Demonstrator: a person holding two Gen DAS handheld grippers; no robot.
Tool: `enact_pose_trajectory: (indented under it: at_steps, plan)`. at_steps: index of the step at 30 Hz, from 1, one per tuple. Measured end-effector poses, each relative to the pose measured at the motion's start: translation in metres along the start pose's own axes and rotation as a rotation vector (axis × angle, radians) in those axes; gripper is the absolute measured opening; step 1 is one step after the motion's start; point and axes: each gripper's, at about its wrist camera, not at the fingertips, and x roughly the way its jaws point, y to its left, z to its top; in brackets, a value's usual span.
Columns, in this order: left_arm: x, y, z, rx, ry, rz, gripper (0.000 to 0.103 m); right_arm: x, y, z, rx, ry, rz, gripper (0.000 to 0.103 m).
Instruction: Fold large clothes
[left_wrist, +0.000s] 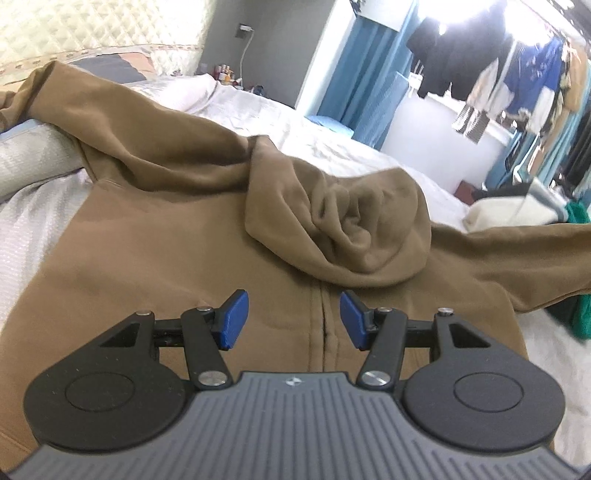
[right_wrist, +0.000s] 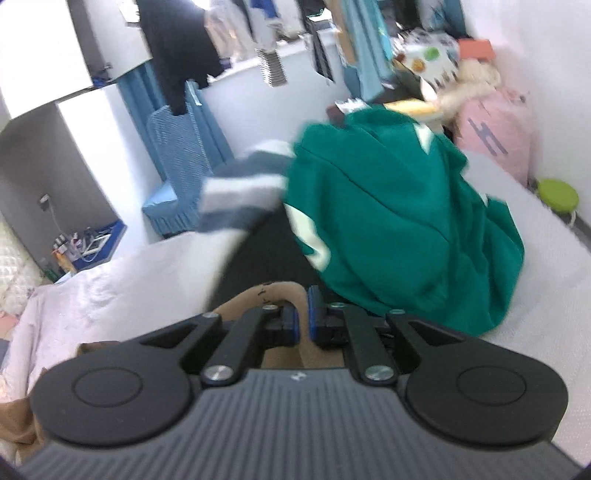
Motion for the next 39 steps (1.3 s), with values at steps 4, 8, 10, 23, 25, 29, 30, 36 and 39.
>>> enact_pose_trajectory:
  at_steps: [4, 8, 10, 23, 25, 29, 30, 36, 39]
  plan:
    - [-0.002, 0.022, 0.006, -0.041, -0.003, -0.005, 0.061, -0.039, 0.065, 0.014, -0.084, -0.035, 0.029, 0.008]
    - [-0.008, 0.048, 0.012, -0.09, -0.009, -0.032, 0.061, -0.077, 0.142, 0.021, -0.169, -0.058, 0.07, 0.008]
    - [-0.012, 0.06, 0.014, -0.111, -0.018, -0.032, 0.061, -0.094, 0.182, 0.016, -0.219, -0.064, 0.089, 0.008]
    - [-0.061, 0.133, 0.035, -0.221, -0.162, -0.066, 0.061, -0.127, 0.451, -0.101, -0.575, 0.048, 0.214, 0.008]
    - [-0.066, 0.145, 0.037, -0.249, -0.175, -0.066, 0.061, -0.118, 0.488, -0.131, -0.618, 0.083, 0.241, 0.008]
    - [-0.069, 0.17, 0.038, -0.306, -0.188, -0.042, 0.061, -0.097, 0.556, -0.193, -0.671, 0.158, 0.27, 0.008]
    - [-0.068, 0.177, 0.038, -0.321, -0.189, -0.043, 0.061, -0.088, 0.569, -0.209, -0.675, 0.179, 0.272, 0.008]
    - [-0.056, 0.203, 0.038, -0.382, -0.179, -0.029, 0.06, -0.026, 0.615, -0.299, -0.651, 0.28, 0.25, 0.008]
    - [-0.051, 0.211, 0.039, -0.393, -0.184, -0.02, 0.061, 0.001, 0.616, -0.336, -0.651, 0.31, 0.243, 0.008]
